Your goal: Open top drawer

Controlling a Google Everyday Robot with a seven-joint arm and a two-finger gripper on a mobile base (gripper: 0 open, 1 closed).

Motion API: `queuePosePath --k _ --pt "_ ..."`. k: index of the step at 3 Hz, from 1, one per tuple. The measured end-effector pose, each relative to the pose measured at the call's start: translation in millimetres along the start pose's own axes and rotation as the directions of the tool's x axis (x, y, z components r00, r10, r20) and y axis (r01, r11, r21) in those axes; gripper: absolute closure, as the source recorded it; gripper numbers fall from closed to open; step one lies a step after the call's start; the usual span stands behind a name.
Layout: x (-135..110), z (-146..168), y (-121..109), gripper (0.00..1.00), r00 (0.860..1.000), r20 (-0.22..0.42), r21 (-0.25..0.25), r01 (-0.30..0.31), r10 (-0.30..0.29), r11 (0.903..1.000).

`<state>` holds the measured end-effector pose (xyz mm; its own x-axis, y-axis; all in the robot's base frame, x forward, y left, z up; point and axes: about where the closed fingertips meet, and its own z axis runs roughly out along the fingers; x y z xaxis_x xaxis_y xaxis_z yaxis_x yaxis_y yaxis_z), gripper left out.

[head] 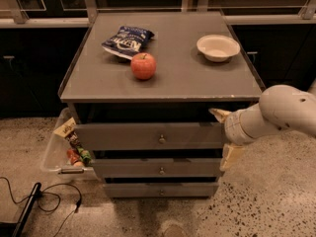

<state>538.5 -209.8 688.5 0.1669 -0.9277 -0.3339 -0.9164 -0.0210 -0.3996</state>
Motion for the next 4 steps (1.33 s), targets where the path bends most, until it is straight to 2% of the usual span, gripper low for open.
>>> queuePosePath --k 1,2,3,4 --pt "-6 6 -17 0.00 0.999 0.035 -0.009 0.017 -0.016 0.9998" --pt "-15 28 -26 0.00 0.997 0.069 -0.050 0.032 -0.028 0.9982" --pt "-19 72 -30 0.00 0.995 0.099 -0.128 0.031 -0.018 0.9913" --pt "-19 73 -30 0.00 0.995 0.099 -0.129 0.031 -0.018 0.9912"
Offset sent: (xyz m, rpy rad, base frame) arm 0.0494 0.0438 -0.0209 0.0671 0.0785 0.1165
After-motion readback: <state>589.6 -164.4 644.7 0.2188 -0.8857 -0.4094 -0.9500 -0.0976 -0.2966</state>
